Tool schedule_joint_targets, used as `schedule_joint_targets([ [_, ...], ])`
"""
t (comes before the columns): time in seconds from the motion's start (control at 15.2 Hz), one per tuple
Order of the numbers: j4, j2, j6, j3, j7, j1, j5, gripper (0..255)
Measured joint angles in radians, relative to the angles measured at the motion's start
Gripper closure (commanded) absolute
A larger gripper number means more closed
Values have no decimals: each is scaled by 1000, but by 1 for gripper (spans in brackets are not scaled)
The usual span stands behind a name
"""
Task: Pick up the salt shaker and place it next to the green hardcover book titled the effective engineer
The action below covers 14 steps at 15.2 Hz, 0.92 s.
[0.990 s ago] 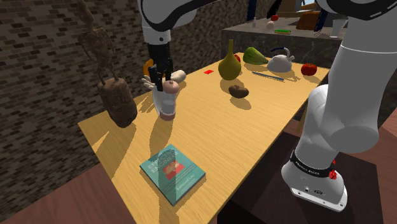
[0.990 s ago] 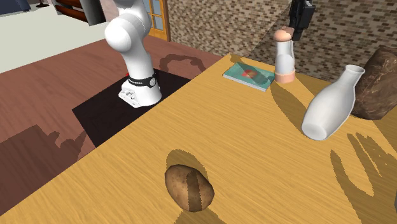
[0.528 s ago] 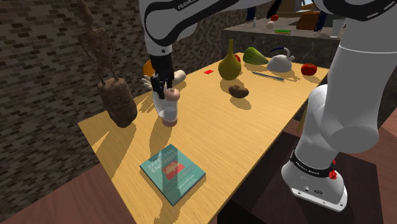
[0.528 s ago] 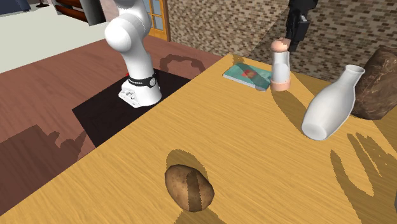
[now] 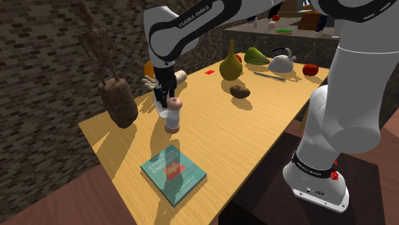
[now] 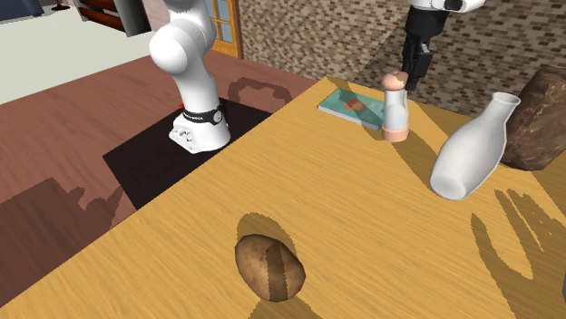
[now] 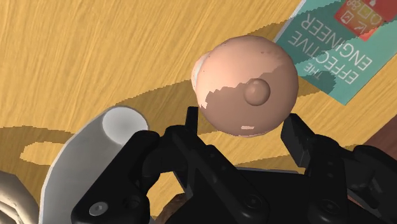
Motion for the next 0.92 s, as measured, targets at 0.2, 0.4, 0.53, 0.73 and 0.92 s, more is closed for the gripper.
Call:
schedule_joint_targets([
  [0.2,-25,15,40,1,-1,1,2,255],
  [0.4,-43,27,69,1,-4,0,4,255],
  [0.53,-45,27,73,1,-4,0,5,255],
  [0.73,-46,27,74,1,-5,0,5,255],
  [0.92,-46,27,74,1,-5,0,5,0],
])
